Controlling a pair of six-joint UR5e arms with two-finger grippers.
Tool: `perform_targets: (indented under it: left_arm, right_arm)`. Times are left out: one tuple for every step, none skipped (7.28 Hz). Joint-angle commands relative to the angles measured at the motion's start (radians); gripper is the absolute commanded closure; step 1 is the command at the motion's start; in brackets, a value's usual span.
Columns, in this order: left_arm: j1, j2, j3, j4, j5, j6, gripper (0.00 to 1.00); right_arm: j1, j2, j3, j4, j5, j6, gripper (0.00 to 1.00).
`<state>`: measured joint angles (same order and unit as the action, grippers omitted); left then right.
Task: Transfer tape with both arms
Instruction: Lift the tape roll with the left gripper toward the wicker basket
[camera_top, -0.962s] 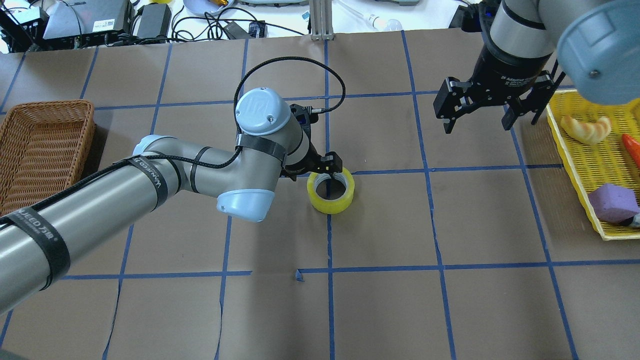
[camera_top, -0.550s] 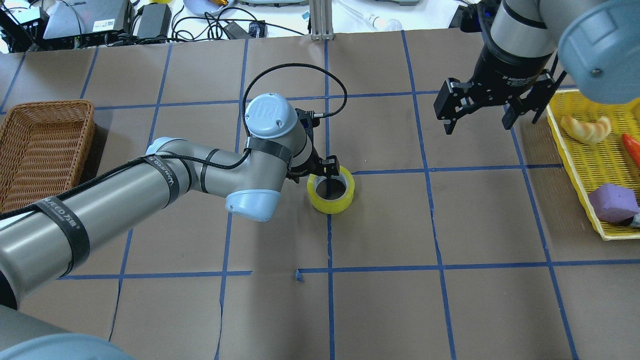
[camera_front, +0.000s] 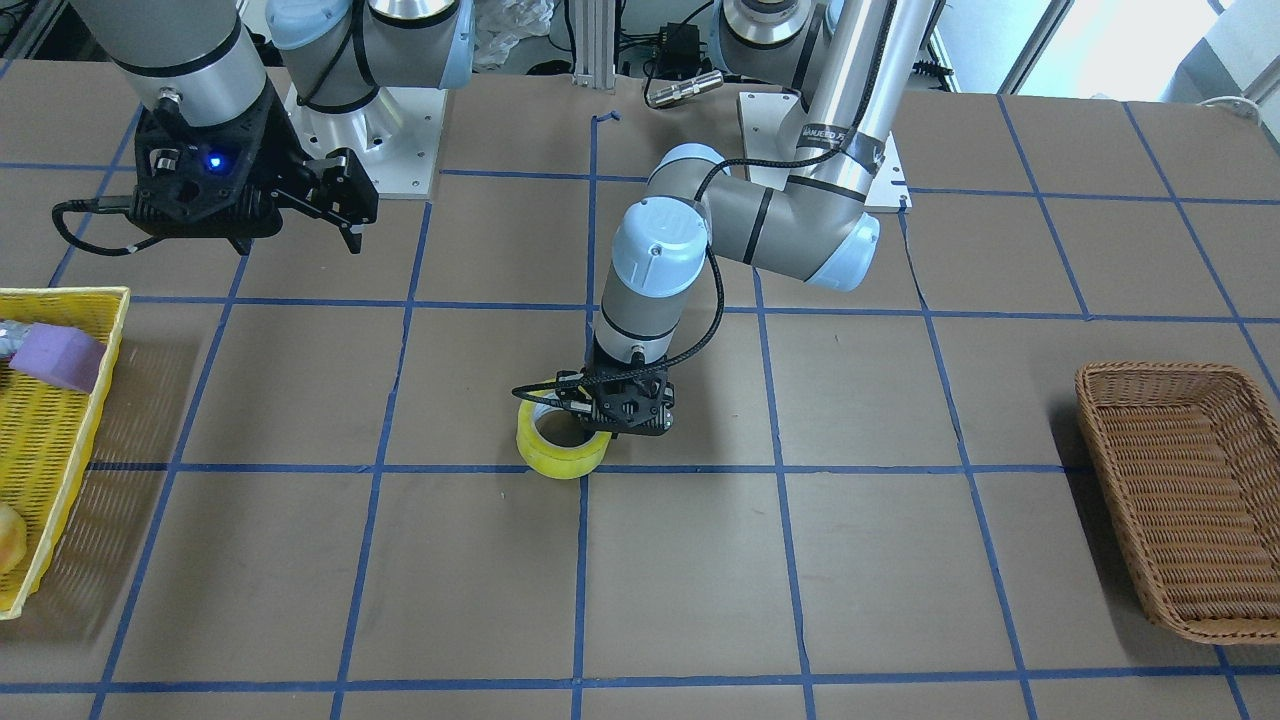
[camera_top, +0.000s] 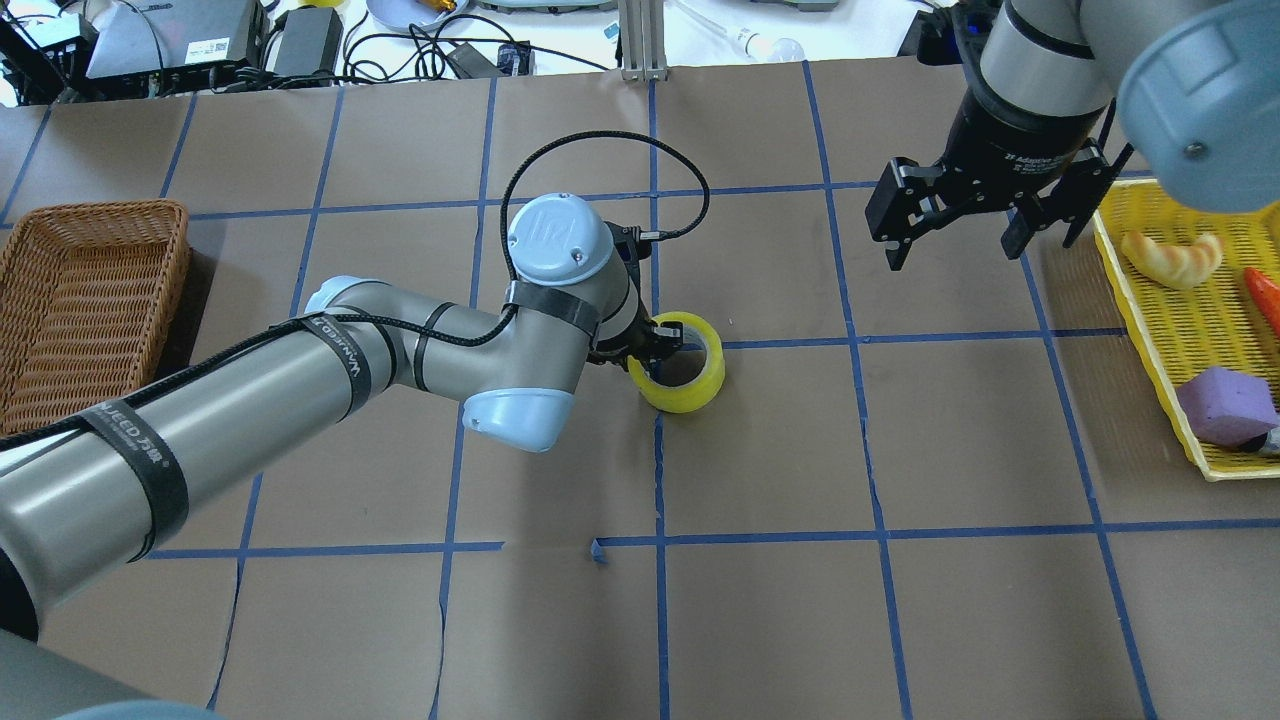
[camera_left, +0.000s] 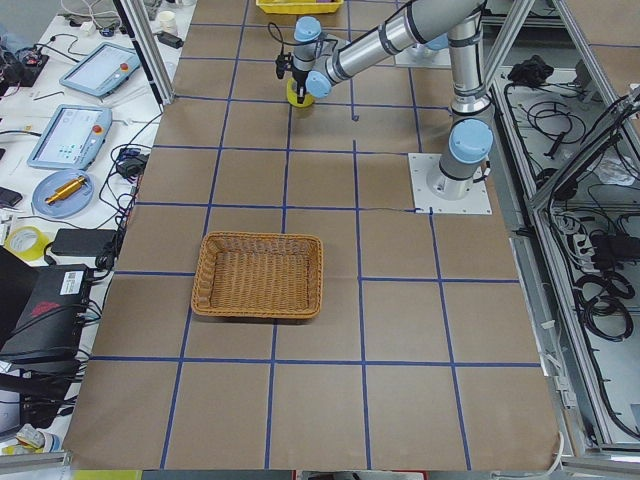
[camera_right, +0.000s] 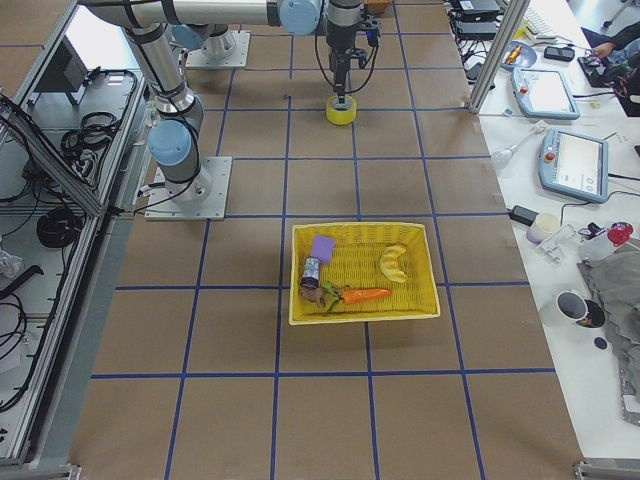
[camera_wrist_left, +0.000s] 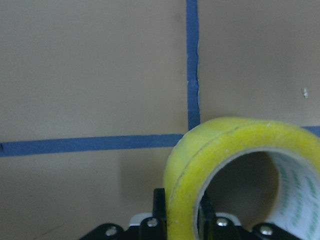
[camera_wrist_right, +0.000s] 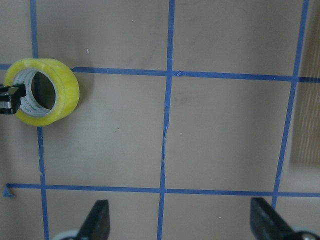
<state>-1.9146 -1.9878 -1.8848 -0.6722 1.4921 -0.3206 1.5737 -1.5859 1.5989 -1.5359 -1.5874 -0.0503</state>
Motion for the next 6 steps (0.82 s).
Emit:
perform_targets:
  left_arm:
    - [0.014, 0.064, 0.024, -0.003, 0.039, 0.027, 1.00]
    - [0.055, 0.119, 0.054, -0.083, 0.030, 0.116, 1.00]
    - [0.133, 0.179, 0.106, -0.180, -0.040, 0.214, 1.00]
    - [0.222, 0.219, 0.172, -0.333, -0.076, 0.336, 1.00]
    - [0.306, 0.242, 0.202, -0.442, -0.072, 0.514, 1.00]
    - [0.377, 0.274, 0.210, -0.514, -0.069, 0.588, 1.00]
  right_arm:
    - [0.000, 0.000, 0.003, -0.003, -0.002, 0.000, 0.00]
    - [0.000, 0.000, 0.004, -0.004, -0.002, 0.001, 0.00]
    - [0.000, 0.000, 0.006, -0.007, -0.002, 0.001, 0.00]
    - [0.000, 0.000, 0.006, -0.009, -0.002, 0.000, 0.00]
    - [0.000, 0.000, 0.006, -0.009, -0.002, 0.001, 0.00]
    - [0.000, 0.000, 0.006, -0.009, -0.003, 0.003, 0.00]
